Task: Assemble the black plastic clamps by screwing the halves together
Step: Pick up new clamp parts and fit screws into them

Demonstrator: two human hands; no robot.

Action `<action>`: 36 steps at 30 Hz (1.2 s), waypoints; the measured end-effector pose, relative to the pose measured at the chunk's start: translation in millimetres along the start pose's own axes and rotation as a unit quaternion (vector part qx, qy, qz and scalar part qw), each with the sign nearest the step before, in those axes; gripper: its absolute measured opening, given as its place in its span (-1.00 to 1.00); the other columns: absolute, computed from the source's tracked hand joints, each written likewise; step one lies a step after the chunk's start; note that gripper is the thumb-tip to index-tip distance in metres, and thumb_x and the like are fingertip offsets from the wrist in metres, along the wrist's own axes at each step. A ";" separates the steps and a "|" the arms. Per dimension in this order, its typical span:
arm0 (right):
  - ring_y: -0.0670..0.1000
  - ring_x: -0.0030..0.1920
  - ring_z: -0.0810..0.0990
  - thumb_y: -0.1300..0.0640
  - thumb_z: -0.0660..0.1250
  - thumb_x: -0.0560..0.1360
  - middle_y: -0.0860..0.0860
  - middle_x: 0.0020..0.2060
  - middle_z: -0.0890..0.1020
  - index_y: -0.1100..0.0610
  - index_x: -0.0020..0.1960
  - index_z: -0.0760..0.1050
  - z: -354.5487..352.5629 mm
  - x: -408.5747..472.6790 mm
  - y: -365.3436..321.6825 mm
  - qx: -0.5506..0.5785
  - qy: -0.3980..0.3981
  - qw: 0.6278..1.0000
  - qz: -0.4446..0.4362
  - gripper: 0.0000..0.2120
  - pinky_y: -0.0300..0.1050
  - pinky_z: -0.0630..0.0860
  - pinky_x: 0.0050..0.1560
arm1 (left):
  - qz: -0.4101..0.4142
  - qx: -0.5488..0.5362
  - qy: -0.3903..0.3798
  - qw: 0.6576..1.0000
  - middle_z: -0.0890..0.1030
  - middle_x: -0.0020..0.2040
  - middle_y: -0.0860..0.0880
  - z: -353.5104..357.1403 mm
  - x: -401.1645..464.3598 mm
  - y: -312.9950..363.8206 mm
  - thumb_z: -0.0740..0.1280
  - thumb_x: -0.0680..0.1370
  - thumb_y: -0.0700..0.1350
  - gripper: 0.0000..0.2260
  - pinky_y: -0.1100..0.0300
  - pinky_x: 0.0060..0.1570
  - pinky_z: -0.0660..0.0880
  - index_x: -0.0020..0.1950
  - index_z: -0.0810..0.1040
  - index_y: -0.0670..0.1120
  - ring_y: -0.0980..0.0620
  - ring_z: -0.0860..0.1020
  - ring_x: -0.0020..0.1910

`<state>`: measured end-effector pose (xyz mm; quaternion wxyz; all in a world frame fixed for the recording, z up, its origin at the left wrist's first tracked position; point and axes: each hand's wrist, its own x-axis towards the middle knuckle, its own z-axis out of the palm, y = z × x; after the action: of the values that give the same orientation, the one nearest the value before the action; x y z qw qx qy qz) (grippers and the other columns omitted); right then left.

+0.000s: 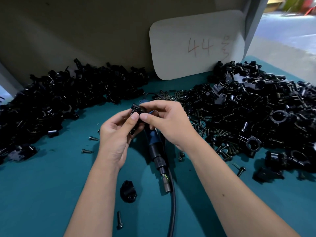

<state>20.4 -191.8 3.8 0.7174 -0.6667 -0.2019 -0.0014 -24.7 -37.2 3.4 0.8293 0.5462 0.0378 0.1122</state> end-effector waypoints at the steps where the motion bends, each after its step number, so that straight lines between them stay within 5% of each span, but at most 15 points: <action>1: -0.06 -0.27 0.62 0.30 0.52 0.51 0.02 -0.11 0.74 0.15 0.14 0.69 -0.1 0.0 0.1 0.009 -0.010 1.000 0.005 -0.78 -0.18 0.57 -0.24 | 0.001 0.004 0.003 1.000 0.75 0.01 -0.13 -0.7 0.2 -0.3 0.50 0.42 -0.11 -0.72 0.20 -0.04 0.64 0.11 0.69 -0.17 -0.02 0.72 -0.01; 11: 0.00 -0.32 0.62 0.29 0.56 0.47 0.11 -0.18 0.71 0.20 0.15 0.69 -13.9 -0.2 -9.4 -0.042 -0.051 0.997 0.030 -0.73 -0.15 0.58 -0.30 | -0.017 0.013 -0.021 1.000 0.76 -0.04 -0.08 -0.5 -2.0 1.9 0.47 0.46 -0.11 -0.86 0.26 -0.14 0.63 -0.03 0.77 -0.05 0.04 0.72 -0.08; 15: 0.09 -0.30 0.65 0.12 0.54 0.52 0.15 -0.16 0.75 0.14 0.08 0.71 -38.3 1.1 -38.0 -0.116 -0.066 0.989 0.069 -0.83 -0.11 0.61 -0.31 | -0.011 0.007 -0.035 0.999 0.75 -0.05 -0.09 9.9 -5.2 0.4 0.48 0.43 -0.12 -0.87 0.25 -0.16 0.63 -0.05 0.76 -0.07 0.02 0.71 -0.11; 19: -0.14 -0.49 0.58 0.13 0.52 0.53 -0.07 -0.34 0.73 0.03 -0.13 0.69 -88.8 3.7 -66.6 -0.392 -0.030 0.912 0.116 -0.93 -0.33 0.47 -0.48 | -0.008 -0.014 -0.035 0.999 0.74 -0.09 -0.08 15.7 -7.2 -0.7 0.48 0.43 -0.13 -0.92 0.26 -0.19 0.63 -0.11 0.75 -0.06 0.04 0.69 -0.16; 23: -0.06 -0.55 0.59 0.38 0.48 0.52 0.00 -0.49 0.67 0.12 -0.07 0.66 -112.1 3.1 -76.5 -0.483 -0.100 0.826 0.274 -0.84 -0.27 0.49 -0.52 | 0.003 -0.012 -0.040 0.999 0.73 -0.09 -0.08 23.0 -10.3 -3.9 0.48 0.43 -0.15 -0.87 0.25 -0.20 0.63 -0.04 0.70 -0.12 0.02 0.67 -0.18; 26: 0.05 -0.46 0.67 0.41 0.52 0.47 0.08 -0.35 0.72 0.09 -0.01 0.62 -108.4 4.2 -74.1 -0.492 -0.130 0.804 0.309 -0.74 -0.15 0.60 -0.42 | 0.008 0.005 -0.042 0.999 0.72 -0.09 -0.07 27.4 -12.6 -6.5 0.49 0.42 -0.14 -0.80 0.24 -0.18 0.63 0.02 0.67 -0.16 0.02 0.66 -0.21; 30: 0.04 -0.49 0.68 0.34 0.60 0.42 0.02 -0.48 0.65 0.13 -0.02 0.60 -95.9 2.5 -59.6 -0.541 -0.156 0.769 0.303 -0.75 -0.15 0.58 -0.45 | 0.016 0.017 -0.038 0.999 0.72 -0.11 -0.05 25.3 -12.9 -7.2 0.49 0.41 -0.11 -0.77 0.22 -0.16 0.63 0.02 0.67 -0.17 0.03 0.67 -0.18; 33: 0.04 -0.45 0.70 0.32 0.60 0.43 0.11 -0.35 0.71 0.18 -0.13 0.66 -92.9 3.1 -55.4 -0.542 -0.152 0.773 0.292 -0.86 -0.21 0.56 -0.47 | 0.017 0.018 -0.037 0.999 0.71 -0.09 -0.07 26.0 -13.7 -8.8 0.50 0.41 -0.11 -0.77 0.22 -0.16 0.63 0.02 0.67 -0.16 0.02 0.67 -0.18; 36: -0.01 -0.51 0.64 0.30 0.55 0.48 -0.02 -0.53 0.63 0.20 -0.17 0.62 -97.6 0.7 -54.2 -0.521 -0.150 0.793 0.277 -0.87 -0.19 0.57 -0.43 | 0.010 0.015 -0.035 0.999 0.69 -0.05 -0.13 28.5 -14.4 -11.4 0.52 0.41 -0.10 -0.72 0.21 -0.15 0.63 0.06 0.67 -0.18 0.01 0.67 -0.19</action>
<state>34.5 -291.1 53.0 0.1919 -0.9588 -0.0828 0.1924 -31.8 -70.4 3.5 0.8208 0.5621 0.0045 0.1010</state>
